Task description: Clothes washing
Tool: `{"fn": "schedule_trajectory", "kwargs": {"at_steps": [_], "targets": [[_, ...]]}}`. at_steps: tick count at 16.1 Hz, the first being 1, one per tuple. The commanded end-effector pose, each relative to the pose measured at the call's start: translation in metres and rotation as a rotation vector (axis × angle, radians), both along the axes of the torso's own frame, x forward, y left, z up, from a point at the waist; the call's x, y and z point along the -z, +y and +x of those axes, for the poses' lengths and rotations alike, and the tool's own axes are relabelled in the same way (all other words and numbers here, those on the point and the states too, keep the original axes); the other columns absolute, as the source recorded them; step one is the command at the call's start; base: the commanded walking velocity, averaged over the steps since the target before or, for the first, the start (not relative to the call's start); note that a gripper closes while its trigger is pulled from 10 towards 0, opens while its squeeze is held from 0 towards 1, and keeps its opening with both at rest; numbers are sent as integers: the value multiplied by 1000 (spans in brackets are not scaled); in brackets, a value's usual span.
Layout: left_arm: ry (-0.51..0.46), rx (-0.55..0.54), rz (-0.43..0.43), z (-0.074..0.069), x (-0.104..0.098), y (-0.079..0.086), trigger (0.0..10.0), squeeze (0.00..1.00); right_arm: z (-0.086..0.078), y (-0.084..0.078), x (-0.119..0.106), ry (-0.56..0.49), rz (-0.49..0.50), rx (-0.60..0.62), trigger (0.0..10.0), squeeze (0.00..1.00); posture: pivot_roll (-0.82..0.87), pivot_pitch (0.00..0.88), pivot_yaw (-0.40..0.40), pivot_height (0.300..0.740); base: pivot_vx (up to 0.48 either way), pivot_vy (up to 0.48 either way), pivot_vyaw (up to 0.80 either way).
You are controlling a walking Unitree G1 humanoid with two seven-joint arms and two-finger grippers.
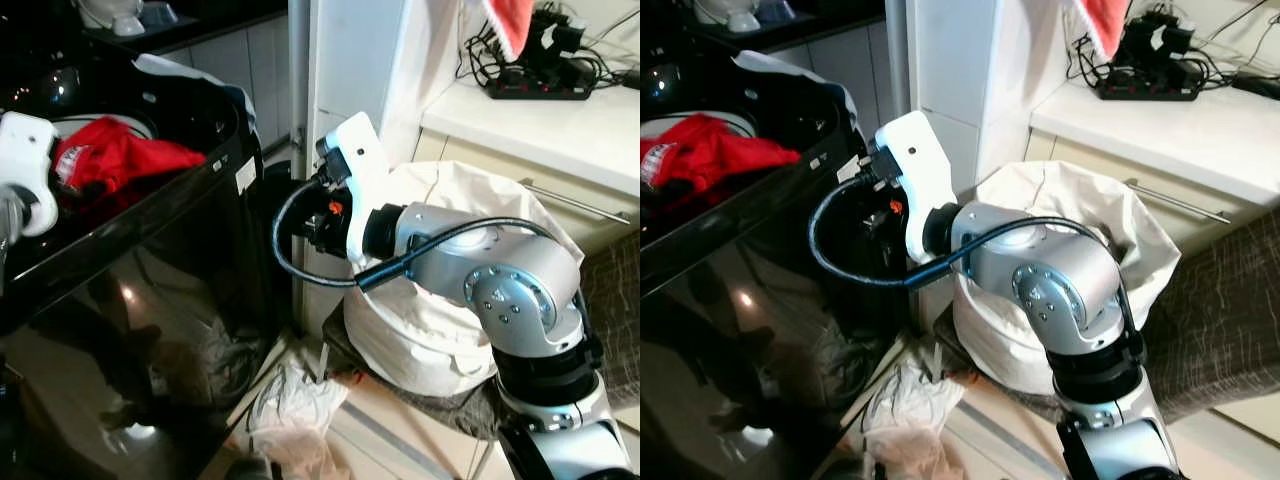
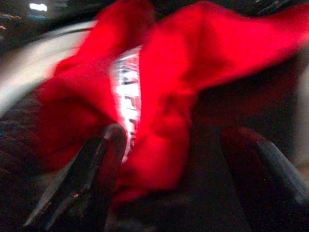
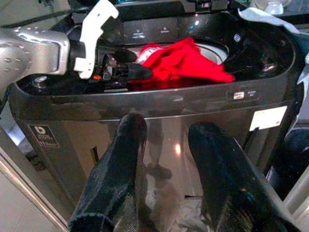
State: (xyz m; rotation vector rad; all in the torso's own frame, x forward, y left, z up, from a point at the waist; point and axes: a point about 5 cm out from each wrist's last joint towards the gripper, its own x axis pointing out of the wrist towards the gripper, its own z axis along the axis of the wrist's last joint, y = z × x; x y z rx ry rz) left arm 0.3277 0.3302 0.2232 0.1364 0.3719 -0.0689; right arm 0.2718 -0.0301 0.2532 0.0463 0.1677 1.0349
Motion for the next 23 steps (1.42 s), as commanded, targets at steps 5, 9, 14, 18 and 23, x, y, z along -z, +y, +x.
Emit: {"fn": "schedule_trajectory", "kwargs": {"at_steps": [5,9,14,18,23], "targets": [[-480,-138,73,3,-61,1,10000,0,14,-8,-5,1,24,117,10000,0,67,0,-6,740,0,0,0],[-571,105,120,4,-85,-47,10000,0,22,-16,-6,-1,32,192,10000,0,68,0,-4,740,0,0,0],[-471,176,-246,16,-5,-154,10000,0,45,-58,15,-42,-55,591,10000,0,56,0,-3,740,0,0,0],[-387,207,6,-10,46,-187,10000,0,37,-108,54,-127,-237,924,10000,0,17,0,17,740,0,0,0],[-416,226,-67,-16,48,-199,10000,0,22,-110,73,-62,-166,916,10000,0,-4,0,30,740,0,0,0]]}}
